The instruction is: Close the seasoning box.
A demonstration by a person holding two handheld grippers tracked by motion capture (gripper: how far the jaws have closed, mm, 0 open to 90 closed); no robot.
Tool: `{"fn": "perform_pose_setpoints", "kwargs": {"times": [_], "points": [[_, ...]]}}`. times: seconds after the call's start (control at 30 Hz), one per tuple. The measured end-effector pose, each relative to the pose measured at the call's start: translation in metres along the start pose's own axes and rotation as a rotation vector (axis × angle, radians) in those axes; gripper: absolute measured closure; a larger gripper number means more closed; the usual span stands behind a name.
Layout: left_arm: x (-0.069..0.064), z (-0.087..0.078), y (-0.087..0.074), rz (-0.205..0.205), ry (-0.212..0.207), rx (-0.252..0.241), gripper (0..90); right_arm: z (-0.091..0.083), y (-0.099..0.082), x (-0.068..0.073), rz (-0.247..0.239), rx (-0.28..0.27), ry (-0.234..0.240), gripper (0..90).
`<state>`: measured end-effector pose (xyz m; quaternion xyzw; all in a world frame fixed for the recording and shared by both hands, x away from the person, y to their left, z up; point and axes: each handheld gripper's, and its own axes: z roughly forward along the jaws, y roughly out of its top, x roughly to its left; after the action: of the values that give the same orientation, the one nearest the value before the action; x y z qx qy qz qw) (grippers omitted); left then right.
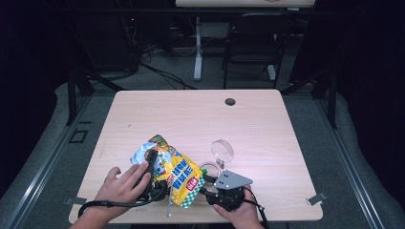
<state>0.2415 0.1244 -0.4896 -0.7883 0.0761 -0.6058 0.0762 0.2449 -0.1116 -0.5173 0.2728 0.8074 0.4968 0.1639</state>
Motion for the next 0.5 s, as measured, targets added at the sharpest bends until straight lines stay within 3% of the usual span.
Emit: {"fn": "perform_pose_setpoints", "kwargs": {"times": [0.17, 0.5], "points": [[0.003, -0.0003, 0.0003, 0.001, 0.016, -0.011, 59.5, -0.0008, 0.0011, 0.0023, -0.019, -0.007, -0.021, 60.5], [0.0058, -0.0021, 0.002, 0.012, -0.012, -0.001, 60.0, -0.0003, 0.0011, 0.0058, -0.044, 0.002, -0.062, 62.1]]}}
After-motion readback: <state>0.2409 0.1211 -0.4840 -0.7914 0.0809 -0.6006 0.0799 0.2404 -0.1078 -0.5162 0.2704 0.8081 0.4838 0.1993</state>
